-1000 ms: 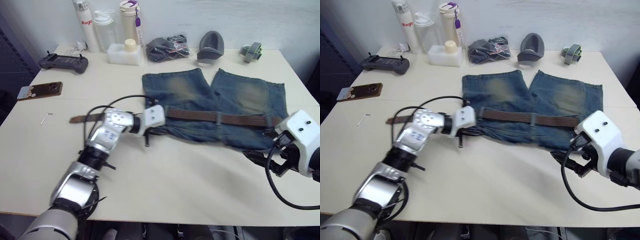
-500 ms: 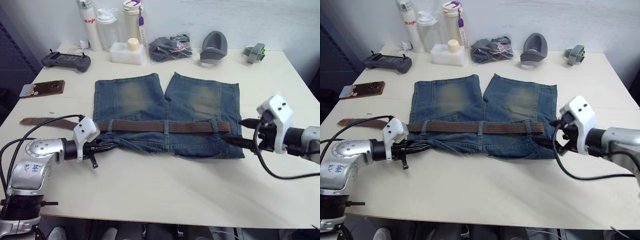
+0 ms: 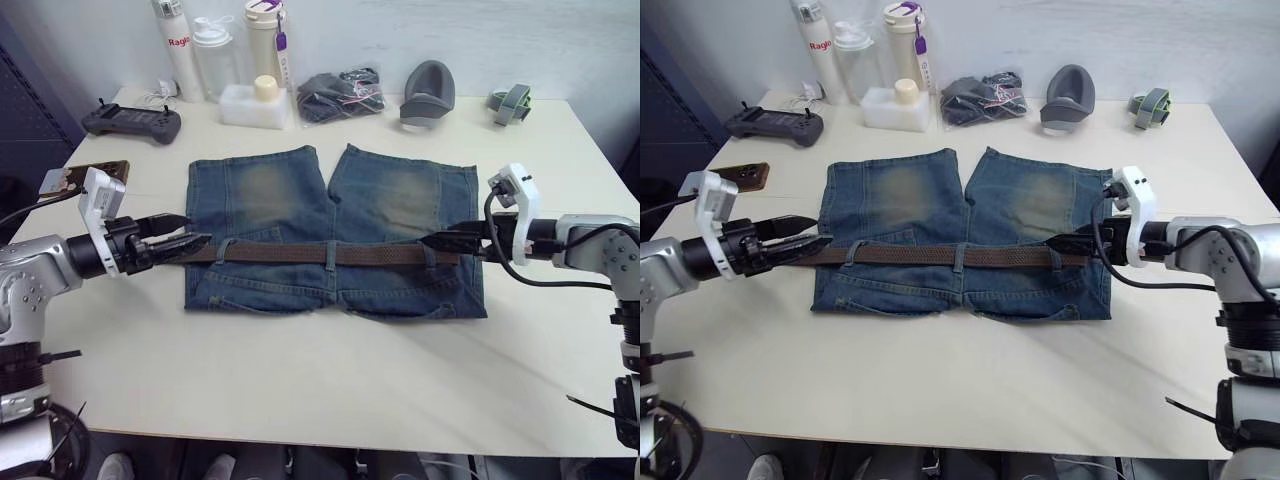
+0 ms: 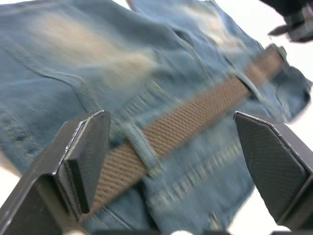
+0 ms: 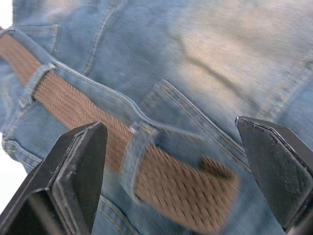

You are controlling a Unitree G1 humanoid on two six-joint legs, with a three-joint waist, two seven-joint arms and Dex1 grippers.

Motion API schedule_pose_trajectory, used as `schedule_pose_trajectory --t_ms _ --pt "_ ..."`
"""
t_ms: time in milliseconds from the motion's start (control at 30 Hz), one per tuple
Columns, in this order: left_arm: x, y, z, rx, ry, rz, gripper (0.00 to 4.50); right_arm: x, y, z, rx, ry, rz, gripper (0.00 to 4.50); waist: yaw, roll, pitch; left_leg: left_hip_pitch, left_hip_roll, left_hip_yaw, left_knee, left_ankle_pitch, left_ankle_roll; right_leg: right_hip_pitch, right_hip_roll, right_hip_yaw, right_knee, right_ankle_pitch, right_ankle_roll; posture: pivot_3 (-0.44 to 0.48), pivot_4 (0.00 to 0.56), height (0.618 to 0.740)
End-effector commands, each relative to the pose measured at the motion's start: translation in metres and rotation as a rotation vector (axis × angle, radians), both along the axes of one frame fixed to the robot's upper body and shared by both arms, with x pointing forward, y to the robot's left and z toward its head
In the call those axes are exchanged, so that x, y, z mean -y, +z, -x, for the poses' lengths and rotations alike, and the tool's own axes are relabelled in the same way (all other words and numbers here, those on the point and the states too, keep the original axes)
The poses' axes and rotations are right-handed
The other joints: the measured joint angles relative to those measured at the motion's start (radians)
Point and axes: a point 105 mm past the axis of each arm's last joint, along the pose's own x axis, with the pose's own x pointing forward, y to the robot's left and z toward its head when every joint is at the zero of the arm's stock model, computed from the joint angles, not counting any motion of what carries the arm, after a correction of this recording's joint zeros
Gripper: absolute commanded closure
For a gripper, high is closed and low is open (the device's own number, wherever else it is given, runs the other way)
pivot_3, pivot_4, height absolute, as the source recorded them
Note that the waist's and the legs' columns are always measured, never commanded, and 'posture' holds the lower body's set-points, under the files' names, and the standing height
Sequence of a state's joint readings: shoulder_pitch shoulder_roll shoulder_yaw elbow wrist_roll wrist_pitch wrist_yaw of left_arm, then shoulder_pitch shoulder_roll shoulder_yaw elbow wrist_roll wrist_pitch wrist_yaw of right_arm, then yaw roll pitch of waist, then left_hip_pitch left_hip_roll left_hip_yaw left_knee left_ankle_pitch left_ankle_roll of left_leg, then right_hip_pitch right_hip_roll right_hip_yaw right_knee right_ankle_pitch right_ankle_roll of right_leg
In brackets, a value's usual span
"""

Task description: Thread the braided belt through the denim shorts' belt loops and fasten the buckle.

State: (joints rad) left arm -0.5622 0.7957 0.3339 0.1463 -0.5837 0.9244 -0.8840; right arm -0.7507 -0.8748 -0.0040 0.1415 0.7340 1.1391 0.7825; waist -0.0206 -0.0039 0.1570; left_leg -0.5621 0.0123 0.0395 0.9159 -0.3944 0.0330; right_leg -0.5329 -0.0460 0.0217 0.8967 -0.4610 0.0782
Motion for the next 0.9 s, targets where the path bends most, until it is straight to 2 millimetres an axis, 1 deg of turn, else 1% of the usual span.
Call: schedule_pose_trajectory --t_ms 33,100,167,233,267,333,367,433,467,500,533,600,633,667,733,800,833,900 --pt "0.009 -0.008 -0.02 -0.051 0.053 0.009 0.05 0.002 0.002 -0.009 0.029 0.007 0.003 0.0 0.0 0.0 0.0 0.0 0.0 0.0 0.0 0.0 0.001 0.0 0.0 0.0 0.0 0.0 0.0 0.0 0.15 0.656" --pt "0.015 -0.015 -0.026 -0.088 0.052 0.023 0.05 0.003 -0.003 -0.014 0.012 0.0 -0.008 0.0 -0.004 0.0 0.0 -0.001 -0.001 0.0 0.0 -0.001 0.001 0.0 0.0 0.0 0.001 0.001 0.001 0.0 0.15 0.656" --pt "0.024 -0.023 -0.031 -0.112 0.033 0.046 0.05 0.004 -0.011 -0.015 -0.011 0.006 -0.001 0.0 -0.005 0.0 0.0 -0.001 -0.001 0.0 0.0 -0.001 0.001 0.0 0.0 0.0 0.001 0.001 0.001 0.0 0.15 0.656" --pt "0.033 -0.031 -0.032 -0.143 0.004 0.065 0.05 0.003 -0.017 -0.015 -0.031 0.015 -0.008 0.0 -0.007 0.0 0.0 0.0 -0.001 0.0 0.0 0.0 0.001 -0.001 -0.001 0.0 0.002 0.001 0.001 0.0 0.15 0.656" --pt "0.037 -0.037 -0.031 -0.159 -0.007 0.044 0.05 0.003 -0.02 -0.015 -0.043 0.017 -0.007 0.0 -0.008 0.0 0.0 0.0 -0.001 0.0 0.0 0.0 0.0 -0.001 -0.001 0.0 0.002 0.001 0.001 0.0 0.15 0.656" --pt "0.042 -0.052 -0.028 -0.198 -0.019 -0.006 0.58 -0.001 -0.03 -0.01 -0.066 0.04 0.017 0.0 -0.008 0.0 0.0 0.0 -0.001 0.001 0.0 0.0 -0.001 -0.001 -0.001 0.0 0.003 0.001 0.001 0.0 0.15 0.656" --pt "0.044 -0.056 -0.023 -0.213 -0.044 -0.018 0.82 -0.005 -0.032 -0.006 -0.077 0.062 0.025 0.26 -0.009 0.0 0.0 0.0 -0.001 0.001 0.0 0.0 -0.001 -0.001 -0.001 0.0 0.003 0.001 0.001 0.0 0.15 0.656" --pt "0.047 -0.057 -0.016 -0.217 -0.074 -0.043 1.73 -0.01 -0.031 0.002 -0.078 0.101 0.024 0.95 -0.008 0.0 0.0 0.001 -0.001 0.0 0.0 0.0 -0.001 -0.001 -0.001 0.0 0.003 0.001 0.001 0.0 0.15 0.656" --pt "0.048 -0.056 -0.012 -0.213 -0.091 -0.053 2.1 -0.011 -0.031 0.005 -0.073 0.118 0.031 1.37 -0.007 0.0 0.0 0.001 -0.001 0.0 0.0 0.0 -0.001 -0.001 -0.001 0.0 0.003 0.001 0.001 0.0 0.15 0.656" --pt "0.048 -0.055 -0.01 -0.203 -0.095 -0.063 2.57 -0.012 -0.031 0.009 -0.064 0.133 0.048 1.9 -0.007 0.0 0.0 0.001 -0.001 0.0 -0.001 0.0 -0.001 -0.001 -0.001 0.0 0.003 0.001 0.001 0.0 0.15 0.656" --pt "0.048 -0.053 -0.009 -0.192 -0.096 -0.072 2.99 -0.012 -0.032 0.012 -0.055 0.146 0.072 2.31 -0.006 0.0 0.0 0.001 -0.001 0.0 -0.001 0.0 -0.001 -0.001 -0.001 0.0 0.003 0.001 0.001 0.0 0.15 0.656" --pt "0.048 -0.045 -0.008 -0.138 -0.097 -0.107 3.81 -0.012 -0.035 0.022 -0.013 0.198 0.154 3.3 -0.006 0.0 0.0 0.001 -0.001 0.0 -0.001 0.0 -0.001 -0.001 -0.001 0.0 0.002 0.001 0.001 0.0 0.15 0.656" --pt "0.049 -0.038 -0.008 -0.106 -0.1 -0.116 4.3 -0.012 -0.036 0.027 0.01 0.232 0.2 3.81 -0.004 0.0 0.0 0.0 -0.001 0.0 0.0 0.0 -0.001 -0.001 -0.002 0.0 0.002 0.0 0.001 0.0 0.15 0.656" --pt "0.051 -0.028 -0.008 -0.059 -0.107 -0.113 4.5 -0.012 -0.034 0.03 0.044 0.252 0.236 4.12 -0.001 0.0 0.0 0.0 -0.001 0.0 0.0 0.0 -0.001 -0.001 -0.002 0.0 0.001 0.0 0.001 0.0 0.15 0.656" --pt "0.054 -0.002 -0.007 0.063 -0.125 -0.093 4.5 -0.013 -0.021 0.028 0.164 0.259 0.267 4.13 -0.001 0.0 0.0 0.0 -0.001 0.0 -0.001 0.0 -0.001 0.0 -0.002 -0.001 0.0 0.0 0.001 0.0 0.15 0.656" --pt "0.056 0.014 -0.003 0.183 -0.137 -0.128 4.5 -0.014 -0.009 0.031 0.272 0.292 0.322 4.13 -0.001 0.0 0.0 0.0 -0.001 0.0 0.0 0.0 -0.001 0.0 -0.002 -0.001 0.0 0.0 0.001 0.0 0.15 0.656" --pt "0.055 0.015 -0.002 0.219 -0.121 -0.151 4.5 -0.014 -0.008 0.035 0.294 0.314 0.349 4.13 -0.001 0.0 0.0 0.0 -0.001 0.0 0.0 0.0 -0.001 0.0 -0.002 -0.001 0.0 0.0 0.001 0.0 0.15 0.656" --pt "0.056 0.004 0.009 0.208 -0.128 -0.153 4.5 -0.014 -0.015 0.045 0.315 0.362 0.42 4.13 -0.003 0.001 0.0 0.0 -0.001 0.0 -0.001 0.0 -0.001 -0.001 -0.002 -0.001 0.0 0.0 0.001 0.0 0.15 0.656"
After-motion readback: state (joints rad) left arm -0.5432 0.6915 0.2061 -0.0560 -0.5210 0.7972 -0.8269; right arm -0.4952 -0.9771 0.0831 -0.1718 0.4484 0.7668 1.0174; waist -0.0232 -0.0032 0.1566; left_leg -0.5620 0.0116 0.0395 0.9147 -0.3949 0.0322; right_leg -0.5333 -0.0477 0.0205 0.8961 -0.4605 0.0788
